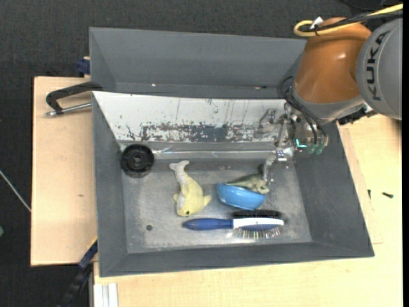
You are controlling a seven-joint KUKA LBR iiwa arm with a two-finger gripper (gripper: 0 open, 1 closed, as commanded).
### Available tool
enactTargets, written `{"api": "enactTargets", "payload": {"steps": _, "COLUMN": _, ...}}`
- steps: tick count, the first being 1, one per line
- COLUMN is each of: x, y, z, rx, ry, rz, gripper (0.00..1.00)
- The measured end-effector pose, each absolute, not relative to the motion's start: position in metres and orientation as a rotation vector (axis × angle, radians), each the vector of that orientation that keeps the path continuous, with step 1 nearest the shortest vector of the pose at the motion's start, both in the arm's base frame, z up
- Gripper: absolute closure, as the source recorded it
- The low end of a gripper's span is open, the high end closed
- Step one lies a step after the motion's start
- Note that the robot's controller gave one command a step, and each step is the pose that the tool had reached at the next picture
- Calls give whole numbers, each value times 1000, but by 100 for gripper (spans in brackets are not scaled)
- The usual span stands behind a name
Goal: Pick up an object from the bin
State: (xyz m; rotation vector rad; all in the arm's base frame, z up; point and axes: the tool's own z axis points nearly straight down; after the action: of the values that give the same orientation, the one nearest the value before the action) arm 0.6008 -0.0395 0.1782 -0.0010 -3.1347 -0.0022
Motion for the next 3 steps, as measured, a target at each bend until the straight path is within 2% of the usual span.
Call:
{"api": "enactTargets", "payload": {"steps": 1, "x": 588, "y": -23, "z": 73, "rx": 645, "ry": -3080, "rz": -2, "gripper": 0}}
{"api": "enactTargets", "payload": {"steps": 2, "x": 573, "y": 30, "z": 74, "rx": 783, "ry": -3054, "rz": 1, "gripper": 0}}
{"api": "enactTargets", "payload": {"steps": 3, "x": 602, "y": 37, "z": 151, "rx": 448, "ry": -3123, "rz": -1, "gripper": 0}}
